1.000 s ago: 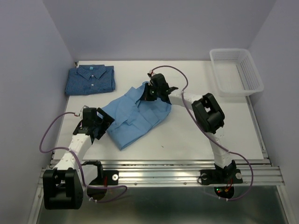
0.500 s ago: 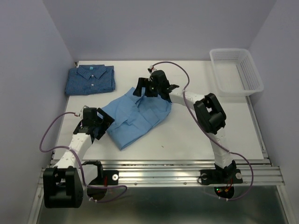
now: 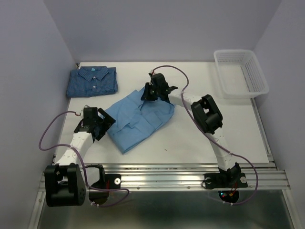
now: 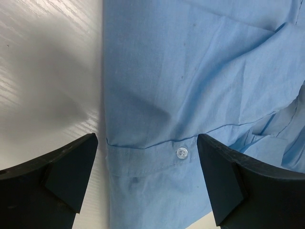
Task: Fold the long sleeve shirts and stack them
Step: Fold the shirt
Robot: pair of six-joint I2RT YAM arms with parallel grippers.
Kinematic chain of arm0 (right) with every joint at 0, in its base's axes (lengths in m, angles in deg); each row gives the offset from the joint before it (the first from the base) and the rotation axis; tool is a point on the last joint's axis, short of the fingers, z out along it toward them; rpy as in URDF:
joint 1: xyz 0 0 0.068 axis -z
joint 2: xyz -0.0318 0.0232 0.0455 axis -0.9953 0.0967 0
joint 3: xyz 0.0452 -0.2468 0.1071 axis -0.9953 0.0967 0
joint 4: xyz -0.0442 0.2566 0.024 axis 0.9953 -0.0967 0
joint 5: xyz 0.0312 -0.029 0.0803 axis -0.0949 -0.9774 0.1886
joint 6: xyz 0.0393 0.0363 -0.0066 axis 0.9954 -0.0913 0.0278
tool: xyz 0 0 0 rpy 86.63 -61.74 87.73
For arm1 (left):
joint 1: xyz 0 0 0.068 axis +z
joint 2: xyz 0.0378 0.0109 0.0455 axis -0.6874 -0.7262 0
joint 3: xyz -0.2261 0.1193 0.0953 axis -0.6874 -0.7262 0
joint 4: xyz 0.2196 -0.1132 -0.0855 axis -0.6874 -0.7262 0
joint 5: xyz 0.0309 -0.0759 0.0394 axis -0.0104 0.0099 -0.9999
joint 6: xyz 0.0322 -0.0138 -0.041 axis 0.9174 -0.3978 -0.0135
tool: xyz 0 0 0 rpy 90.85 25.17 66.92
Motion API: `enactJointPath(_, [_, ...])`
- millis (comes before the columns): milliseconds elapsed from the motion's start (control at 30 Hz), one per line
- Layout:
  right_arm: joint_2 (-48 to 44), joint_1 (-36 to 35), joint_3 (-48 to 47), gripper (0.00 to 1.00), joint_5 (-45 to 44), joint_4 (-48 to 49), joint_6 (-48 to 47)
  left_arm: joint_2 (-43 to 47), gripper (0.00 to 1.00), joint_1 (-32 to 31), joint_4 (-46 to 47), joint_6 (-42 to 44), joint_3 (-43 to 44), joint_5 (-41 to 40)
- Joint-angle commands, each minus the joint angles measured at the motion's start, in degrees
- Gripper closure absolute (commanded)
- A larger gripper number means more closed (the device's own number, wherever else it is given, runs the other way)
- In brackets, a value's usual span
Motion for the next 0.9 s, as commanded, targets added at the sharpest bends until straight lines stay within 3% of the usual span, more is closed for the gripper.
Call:
enactJointPath(0, [-4.3, 0.1, 0.5, 0.81, -2.6, 0.7, -0.9, 0.0, 0.01, 0.8, 0.7, 1.7, 2.2, 0.1])
enactJointPath(200, [-7.0, 0.1, 2.8, 0.77, -2.5, -1.8, -1.0, -0.6, 0.01, 0.9, 1.5, 2.0, 1.9, 0.8])
enactJointPath(333, [-7.9, 0.1, 4.7, 0.63, -1.0, -2.0, -0.3, -0.4, 0.01, 0.9, 1.9, 1.9, 1.3, 1.1])
enactJointPath(467, [-8.3, -0.4, 5.6, 0.63, -0.5, -1.9, -0.1, 0.4, 0.01, 0.9, 2.1, 1.8, 0.8, 1.3])
enactJointPath(500, [-8.4, -0.4, 5.7, 0.64, -0.6, -1.9, -0.2, 0.5, 0.01, 0.9, 2.1, 1.8, 0.8, 1.3])
enactJointPath(700, [-8.8, -0.4, 5.9, 0.99, -2.2, -1.6, -1.0, 1.5, 0.01, 0.9, 2.1, 1.7, 0.2, 1.0])
enactJointPath(867, [-12.6, -0.9, 7.8, 0.99, -1.5, -1.4, -2.4, 1.5, 0.01, 1.0, 2.6, 1.6, -0.4, 1.3])
